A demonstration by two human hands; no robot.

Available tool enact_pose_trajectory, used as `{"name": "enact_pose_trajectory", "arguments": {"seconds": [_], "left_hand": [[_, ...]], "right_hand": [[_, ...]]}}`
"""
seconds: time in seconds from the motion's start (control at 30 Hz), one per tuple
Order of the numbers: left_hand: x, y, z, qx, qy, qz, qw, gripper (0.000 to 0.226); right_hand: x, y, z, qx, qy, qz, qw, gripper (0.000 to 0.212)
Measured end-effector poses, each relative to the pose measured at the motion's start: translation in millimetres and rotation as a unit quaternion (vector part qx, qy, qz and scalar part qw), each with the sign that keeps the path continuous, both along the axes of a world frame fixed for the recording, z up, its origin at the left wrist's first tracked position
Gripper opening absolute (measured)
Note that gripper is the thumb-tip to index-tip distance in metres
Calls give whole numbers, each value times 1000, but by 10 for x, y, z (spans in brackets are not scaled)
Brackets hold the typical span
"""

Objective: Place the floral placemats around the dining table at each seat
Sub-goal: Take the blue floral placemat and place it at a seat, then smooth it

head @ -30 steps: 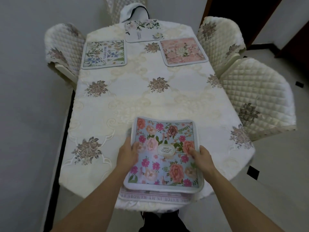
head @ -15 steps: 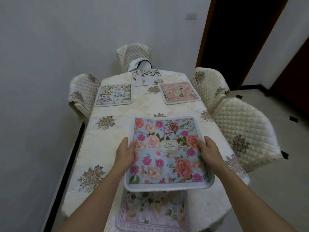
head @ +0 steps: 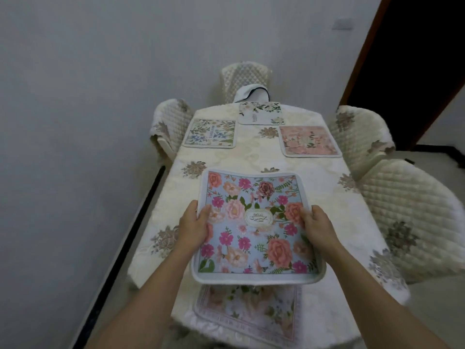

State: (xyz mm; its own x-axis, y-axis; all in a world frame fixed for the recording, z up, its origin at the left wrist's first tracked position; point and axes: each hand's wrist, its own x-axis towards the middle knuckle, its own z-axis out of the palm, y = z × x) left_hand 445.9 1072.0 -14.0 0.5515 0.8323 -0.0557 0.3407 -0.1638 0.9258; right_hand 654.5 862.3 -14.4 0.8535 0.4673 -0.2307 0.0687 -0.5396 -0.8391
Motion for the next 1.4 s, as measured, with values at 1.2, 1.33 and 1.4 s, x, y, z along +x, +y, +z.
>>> {"name": "enact_pose_trajectory", "arguments": {"seconds": [1.2,1.33,1.4], "left_hand": [[-3665,-160,44,8,-23,524,852,16],[-3938,517,-90,-17,-42,498,866,17],[-4098,872,-90,-23,-47,479,876,16]], "right_hand": [[-3081,2726,94,41,35,526,849,24],[-3307,3236,38,49,34,504,861,32],[-3420,3496,1,50,51,490,869,36]]}}
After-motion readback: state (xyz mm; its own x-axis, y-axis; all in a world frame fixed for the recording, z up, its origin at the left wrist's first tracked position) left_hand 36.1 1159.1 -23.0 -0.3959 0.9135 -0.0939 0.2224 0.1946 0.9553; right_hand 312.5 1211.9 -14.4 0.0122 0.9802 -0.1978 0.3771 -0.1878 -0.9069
